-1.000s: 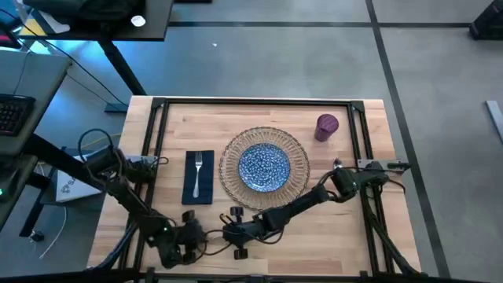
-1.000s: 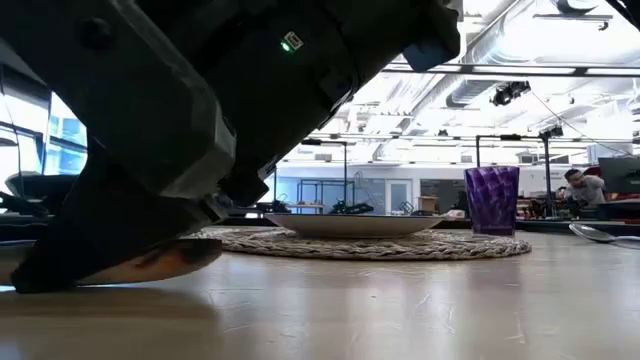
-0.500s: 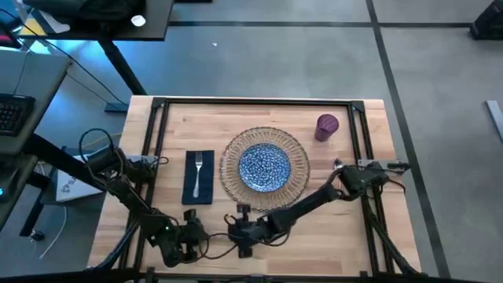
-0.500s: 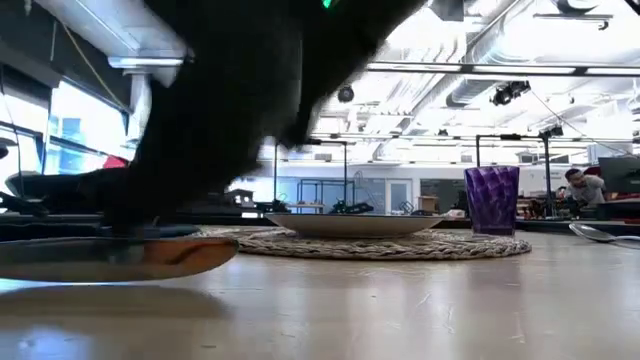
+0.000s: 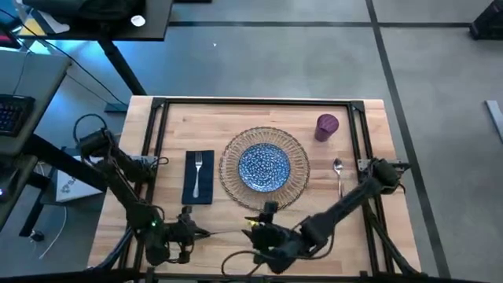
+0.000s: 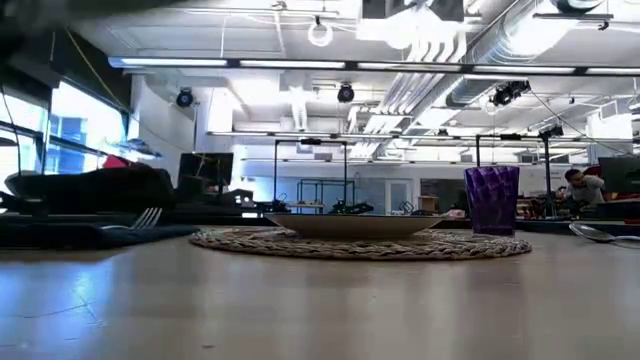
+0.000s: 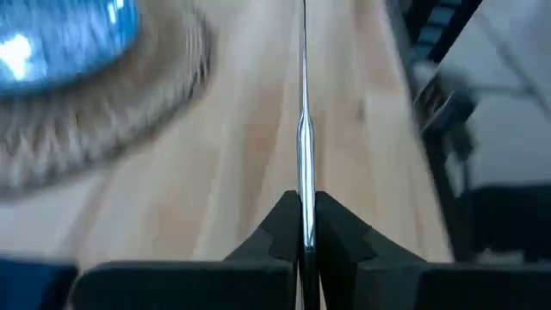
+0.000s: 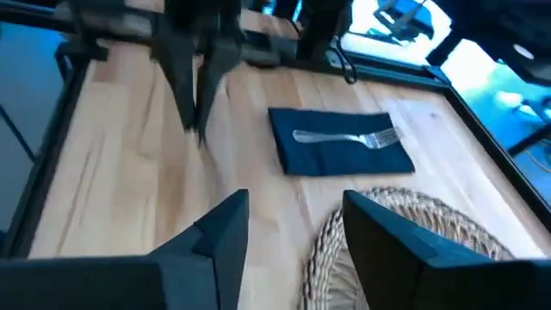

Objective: Set table place
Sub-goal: Put the table knife to the left of the silver spoon

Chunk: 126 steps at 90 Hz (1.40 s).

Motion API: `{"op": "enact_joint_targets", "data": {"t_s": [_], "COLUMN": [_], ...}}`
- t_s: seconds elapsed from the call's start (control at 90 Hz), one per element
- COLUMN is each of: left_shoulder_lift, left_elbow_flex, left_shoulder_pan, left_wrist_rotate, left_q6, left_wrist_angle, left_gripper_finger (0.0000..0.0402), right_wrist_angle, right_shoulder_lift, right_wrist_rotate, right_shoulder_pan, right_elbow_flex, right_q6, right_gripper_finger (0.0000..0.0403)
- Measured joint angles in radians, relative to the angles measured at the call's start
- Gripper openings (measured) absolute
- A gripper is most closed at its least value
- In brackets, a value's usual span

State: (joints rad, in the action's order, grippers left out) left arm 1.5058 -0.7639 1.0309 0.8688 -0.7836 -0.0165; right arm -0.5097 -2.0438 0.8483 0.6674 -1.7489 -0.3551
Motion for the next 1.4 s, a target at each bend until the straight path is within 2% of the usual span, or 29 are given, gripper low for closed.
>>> {"op": "enact_joint_targets", "data": {"t_s": [0.144, 0.289, 0.567, 0.644, 0.889, 0.978, 1.267, 1.4], "left_shoulder_lift": [-0.058, -0.094, -0.095, -0.094, -0.095, -0.095, -0.095, -0.095], "left_elbow_flex": [-0.002, -0.002, -0.002, -0.002, -0.002, -0.003, -0.003, -0.003], "left_shoulder_pan": [-0.001, -0.011, -0.070, -0.091, -0.152, -0.165, -0.168, -0.168], "left_wrist_rotate": [0.040, 0.041, -0.030, -0.060, -0.166, -0.181, -0.196, -0.195], "left_q6": [0.197, 0.398, 0.680, 0.744, 0.857, 0.889, 0.946, 0.947], "left_wrist_angle": [0.172, 0.358, 0.662, 0.734, 0.891, 0.923, 0.989, 0.994], "left_gripper_finger": [0.0000, 0.0000, 0.0000, 0.0000, 0.0000, 0.0000, 0.0000, 0.0000], "right_wrist_angle": [0.048, 0.161, 0.623, 0.737, 0.906, 0.926, 0.981, 0.995], "right_shoulder_lift": [-0.007, -0.016, -0.021, -0.021, -0.022, -0.022, -0.023, -0.023], "right_wrist_rotate": [0.059, 0.069, 0.037, -0.007, -0.107, -0.142, -0.146, -0.145], "right_shoulder_pan": [0.038, 0.042, 0.008, -0.010, -0.055, -0.066, -0.070, -0.070], "right_elbow_flex": [-0.003, -0.002, -0.003, -0.003, -0.003, -0.003, -0.003, -0.003], "right_q6": [-0.067, -0.021, 0.304, 0.394, 0.482, 0.487, 0.495, 0.490], "right_gripper_finger": [0.0156, 0.0155, 0.0155, 0.0155, 0.0136, 0.0114, 0.0015, 0.0005]}}
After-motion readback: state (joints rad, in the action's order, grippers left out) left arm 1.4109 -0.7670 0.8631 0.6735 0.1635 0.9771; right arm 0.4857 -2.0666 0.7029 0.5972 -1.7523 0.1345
